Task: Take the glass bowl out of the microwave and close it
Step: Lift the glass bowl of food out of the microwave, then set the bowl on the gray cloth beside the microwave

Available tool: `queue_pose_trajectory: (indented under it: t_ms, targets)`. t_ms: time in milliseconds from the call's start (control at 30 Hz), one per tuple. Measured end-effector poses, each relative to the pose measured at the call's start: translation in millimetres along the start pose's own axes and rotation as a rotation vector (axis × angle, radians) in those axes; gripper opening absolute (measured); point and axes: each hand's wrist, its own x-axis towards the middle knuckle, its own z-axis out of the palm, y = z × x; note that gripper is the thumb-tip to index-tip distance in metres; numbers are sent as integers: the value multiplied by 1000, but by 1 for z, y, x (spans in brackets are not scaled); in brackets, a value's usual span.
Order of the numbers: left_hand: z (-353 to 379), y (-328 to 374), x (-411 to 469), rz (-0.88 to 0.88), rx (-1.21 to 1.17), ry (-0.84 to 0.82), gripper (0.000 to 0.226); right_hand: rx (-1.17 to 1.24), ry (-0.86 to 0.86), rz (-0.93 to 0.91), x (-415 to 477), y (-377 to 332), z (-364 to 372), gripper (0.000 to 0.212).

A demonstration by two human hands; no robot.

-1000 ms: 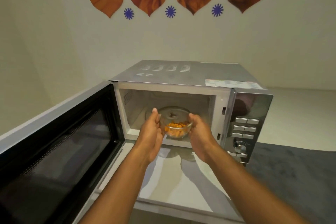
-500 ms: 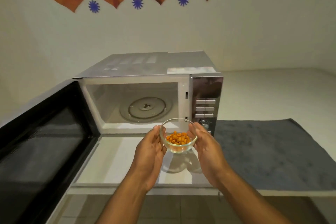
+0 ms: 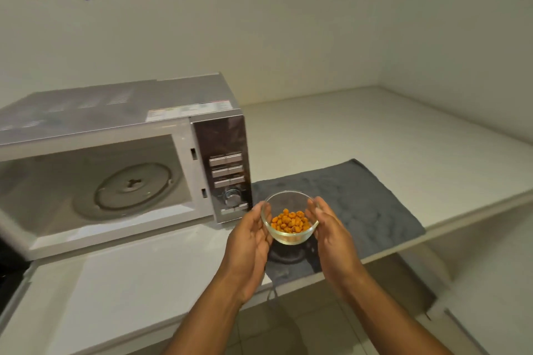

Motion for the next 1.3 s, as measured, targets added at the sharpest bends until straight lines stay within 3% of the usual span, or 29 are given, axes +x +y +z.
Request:
queue_pose_trajectory:
  t_ms: [233,433,767,900,1000,1067,1133,1200,1300]
  targets:
    - [36,-25,41,-50,95,-90,53,-16,130,-25,24,-12,-36,58]
    - [47,-42,65,-36,186,-105,30,-15,186,5,41,-9,-53,61]
    - [46,-60,70,2,224,-98,30,-7,188,16,45,-3,-60,60]
    - [38,-56,67,-14,213,-45,62,2,198,-15,43,-2,-61,59]
    - [34,-47,58,-24,238,-44,71,5,172,-25,40,-5,-59,37]
    - [30,-38,49,-26,299,-51,71,-12,207,-63,34,-8,-57,34]
    - [23,-25,38,-3,372,-64,71,-83,293,-150,22,-15,-51,53]
    - [15,-6,25,38,448,-77,68,-179,368,-311,9,-28,-38,59]
    - [11,33,-3,139,571,-93,69,-247,312,-540,-9,-55,-3,65]
